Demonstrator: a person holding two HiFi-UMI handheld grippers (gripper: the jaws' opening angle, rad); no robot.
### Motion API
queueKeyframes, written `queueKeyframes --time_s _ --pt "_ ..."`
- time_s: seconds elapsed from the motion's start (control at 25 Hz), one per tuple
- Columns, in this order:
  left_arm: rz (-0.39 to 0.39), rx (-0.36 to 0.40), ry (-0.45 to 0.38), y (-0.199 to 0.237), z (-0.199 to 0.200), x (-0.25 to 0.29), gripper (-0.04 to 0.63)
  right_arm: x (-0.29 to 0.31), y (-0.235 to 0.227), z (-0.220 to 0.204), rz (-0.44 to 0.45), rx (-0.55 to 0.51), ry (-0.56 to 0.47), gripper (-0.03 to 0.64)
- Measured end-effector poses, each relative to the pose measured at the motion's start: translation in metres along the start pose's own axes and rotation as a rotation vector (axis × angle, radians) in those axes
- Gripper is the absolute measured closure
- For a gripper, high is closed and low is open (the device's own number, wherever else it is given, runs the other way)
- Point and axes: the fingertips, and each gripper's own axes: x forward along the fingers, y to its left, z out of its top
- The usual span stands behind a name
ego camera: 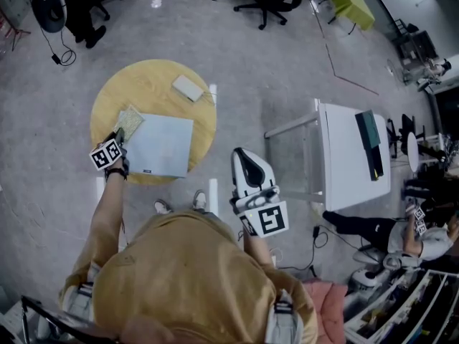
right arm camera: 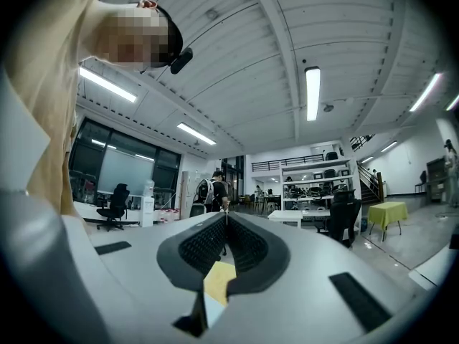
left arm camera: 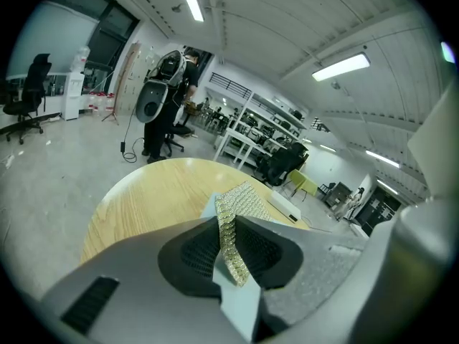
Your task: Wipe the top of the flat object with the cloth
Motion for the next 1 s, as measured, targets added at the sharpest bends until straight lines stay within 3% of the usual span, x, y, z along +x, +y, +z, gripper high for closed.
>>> queueKeyframes --time_s 0.6,1.0 --pt "0.018 -0.047 -0.038 0.036 0.009 -0.009 0.534 0.001 0.009 -0.002 -0.034 -0.007 0.014 0.615" --pt "0.023 -0.047 -0.132 0.04 0.033 -0.02 0.534 -0.009 0.007 0.001 -0.044 -0.015 0.002 0.615"
